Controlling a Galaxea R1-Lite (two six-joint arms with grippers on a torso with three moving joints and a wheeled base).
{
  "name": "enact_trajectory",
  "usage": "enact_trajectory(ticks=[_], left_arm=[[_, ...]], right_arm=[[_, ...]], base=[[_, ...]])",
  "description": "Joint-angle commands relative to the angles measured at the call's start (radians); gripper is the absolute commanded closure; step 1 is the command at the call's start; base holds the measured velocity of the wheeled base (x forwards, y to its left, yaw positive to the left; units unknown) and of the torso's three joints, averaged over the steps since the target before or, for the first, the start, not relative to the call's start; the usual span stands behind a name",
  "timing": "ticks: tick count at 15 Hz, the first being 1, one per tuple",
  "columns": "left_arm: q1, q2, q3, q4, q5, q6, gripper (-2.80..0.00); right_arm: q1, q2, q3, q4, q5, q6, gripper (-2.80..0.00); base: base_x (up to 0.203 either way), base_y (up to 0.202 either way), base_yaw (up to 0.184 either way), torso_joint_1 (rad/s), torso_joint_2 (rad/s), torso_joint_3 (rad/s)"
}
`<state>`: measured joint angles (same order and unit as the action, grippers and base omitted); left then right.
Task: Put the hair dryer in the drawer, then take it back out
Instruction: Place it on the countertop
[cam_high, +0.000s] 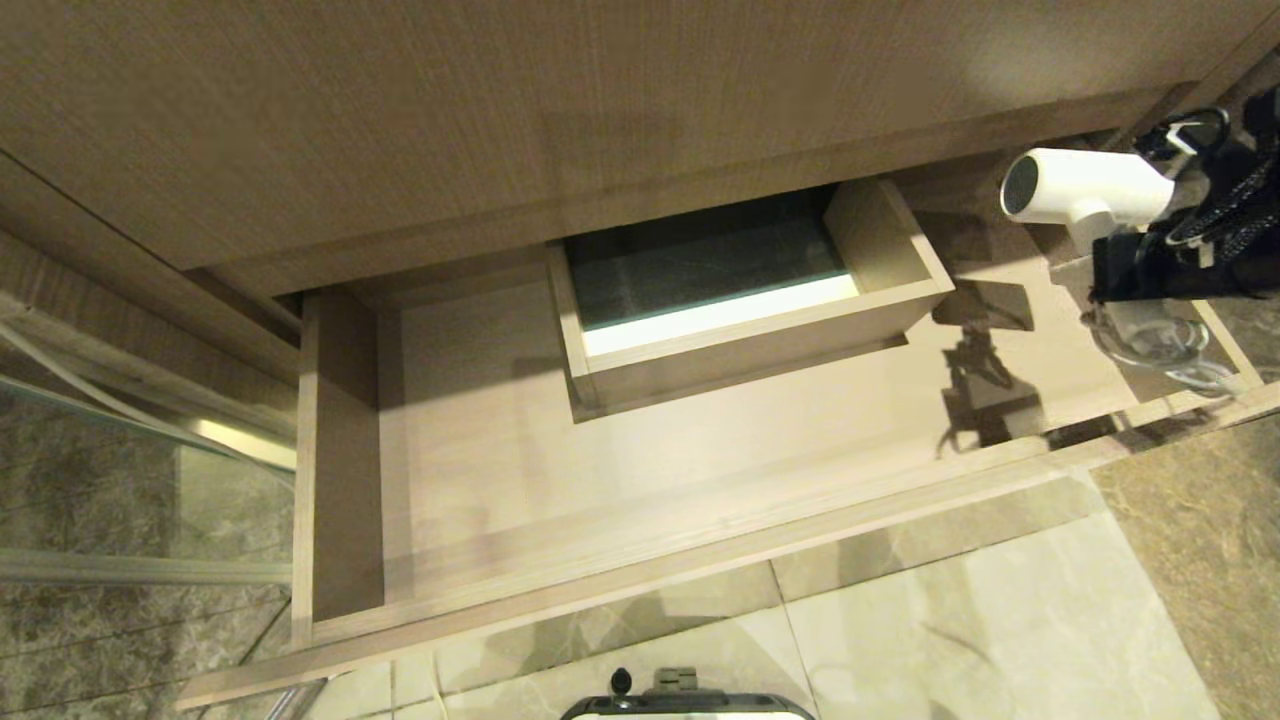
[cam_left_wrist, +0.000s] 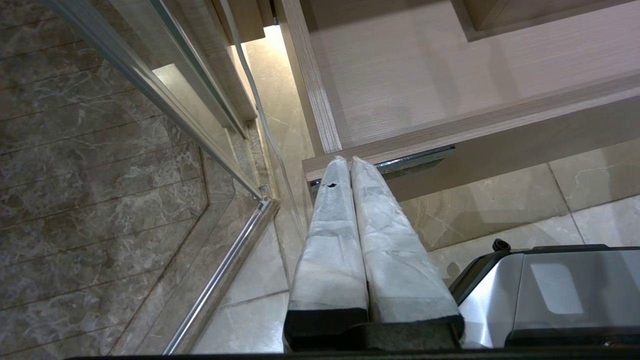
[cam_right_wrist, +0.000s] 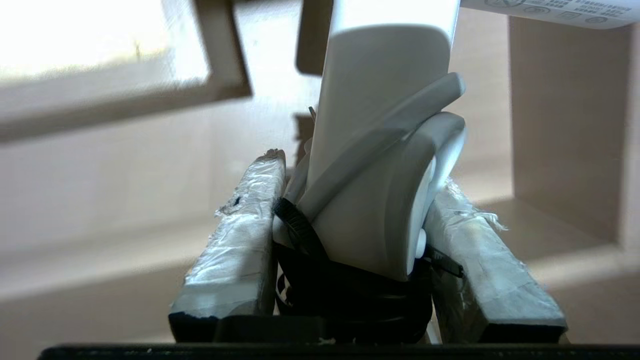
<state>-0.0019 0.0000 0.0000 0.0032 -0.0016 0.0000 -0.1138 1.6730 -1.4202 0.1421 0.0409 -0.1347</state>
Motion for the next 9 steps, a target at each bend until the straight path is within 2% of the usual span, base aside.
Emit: enact_trajectory(ticks=[1, 6, 9], left_arm=[[-0.001, 0.0, 0.001, 0.0, 0.0, 0.0, 0.0], [0.0, 0.0, 0.0, 0.0, 0.0, 0.0, 0.0], [-0.001, 0.0, 0.0, 0.0, 0.0, 0.0, 0.0]], right_arm=[[0.001, -0.179, 0.098, 0.008, 0.003, -0.025, 0.0], [0.002, -0.519, 0.348, 0.019, 0.001, -0.077, 0.0], [0.002, -0.663, 0.423, 0.062, -0.001, -0.082, 0.0]], base=[[0.0, 0.0, 0.0, 0.0, 0.0, 0.0], [0.0, 0.0, 0.0, 0.0, 0.0, 0.0], [0.0, 0.0, 0.0, 0.0, 0.0, 0.0]])
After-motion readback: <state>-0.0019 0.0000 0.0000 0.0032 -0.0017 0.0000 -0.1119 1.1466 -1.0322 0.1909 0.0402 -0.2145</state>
